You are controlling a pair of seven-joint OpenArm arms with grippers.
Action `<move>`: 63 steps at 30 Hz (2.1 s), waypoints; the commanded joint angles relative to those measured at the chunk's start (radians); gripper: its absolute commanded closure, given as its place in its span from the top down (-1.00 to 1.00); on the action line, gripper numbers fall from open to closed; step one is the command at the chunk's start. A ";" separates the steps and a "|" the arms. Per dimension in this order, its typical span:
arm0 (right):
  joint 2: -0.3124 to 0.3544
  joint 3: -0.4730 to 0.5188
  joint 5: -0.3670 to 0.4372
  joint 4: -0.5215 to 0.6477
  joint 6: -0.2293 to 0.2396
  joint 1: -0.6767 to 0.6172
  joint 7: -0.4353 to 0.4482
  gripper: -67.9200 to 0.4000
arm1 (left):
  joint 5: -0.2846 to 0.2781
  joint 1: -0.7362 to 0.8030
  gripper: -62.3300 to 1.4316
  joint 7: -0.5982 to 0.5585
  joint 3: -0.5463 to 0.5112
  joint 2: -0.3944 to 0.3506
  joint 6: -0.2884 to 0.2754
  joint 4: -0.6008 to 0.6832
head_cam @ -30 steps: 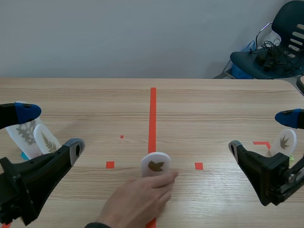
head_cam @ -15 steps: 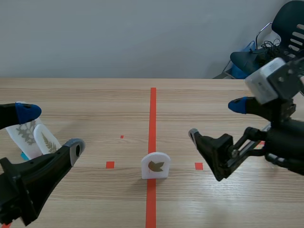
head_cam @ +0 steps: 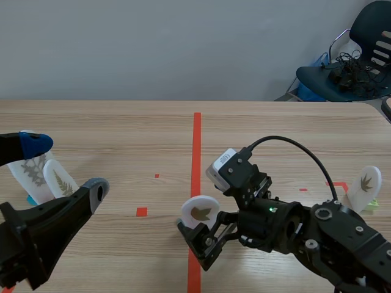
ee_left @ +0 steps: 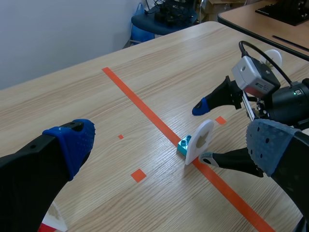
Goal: Do the leaf sorting experiment
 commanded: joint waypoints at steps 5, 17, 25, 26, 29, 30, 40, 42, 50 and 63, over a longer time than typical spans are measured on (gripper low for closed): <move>0.007 -0.033 -0.013 0.029 -0.007 0.007 -0.023 -0.10 | -0.006 -0.001 1.00 -0.011 -0.003 0.005 -0.003 0.004; 0.025 -0.014 -0.012 0.088 -0.010 0.003 -0.061 -0.93 | -0.006 -0.001 1.00 -0.011 -0.003 0.005 -0.003 0.004; 0.050 0.236 0.077 0.334 -0.119 -0.145 -0.166 -0.93 | -0.006 -0.001 1.00 -0.011 -0.003 0.005 -0.003 0.004; 0.047 0.275 0.097 0.348 -0.134 -0.172 -0.166 -0.93 | -0.006 -0.001 1.00 -0.011 -0.003 0.005 -0.003 0.004; 0.026 0.396 0.128 0.360 -0.173 -0.243 -0.167 -0.93 | -0.006 -0.001 1.00 -0.011 -0.003 0.005 -0.003 0.004; 0.017 0.439 0.129 0.360 -0.180 -0.263 -0.175 -0.93 | -0.006 -0.001 1.00 -0.011 -0.003 0.005 -0.003 0.004; -0.036 0.673 0.210 0.270 -0.226 -0.304 -0.173 -0.93 | -0.006 -0.002 1.00 -0.011 -0.003 0.005 -0.003 0.004; -0.036 0.680 0.210 0.200 -0.226 -0.284 -0.142 -0.93 | -0.006 -0.003 1.00 -0.011 -0.003 0.005 -0.003 0.004; -0.035 0.697 0.203 0.061 -0.225 -0.221 -0.082 -0.92 | -0.006 -0.003 1.00 -0.011 -0.003 0.005 -0.003 0.004; -0.021 0.757 0.179 0.169 -0.209 -0.224 -0.097 0.01 | -0.006 -0.003 1.00 -0.011 -0.003 0.005 -0.003 0.004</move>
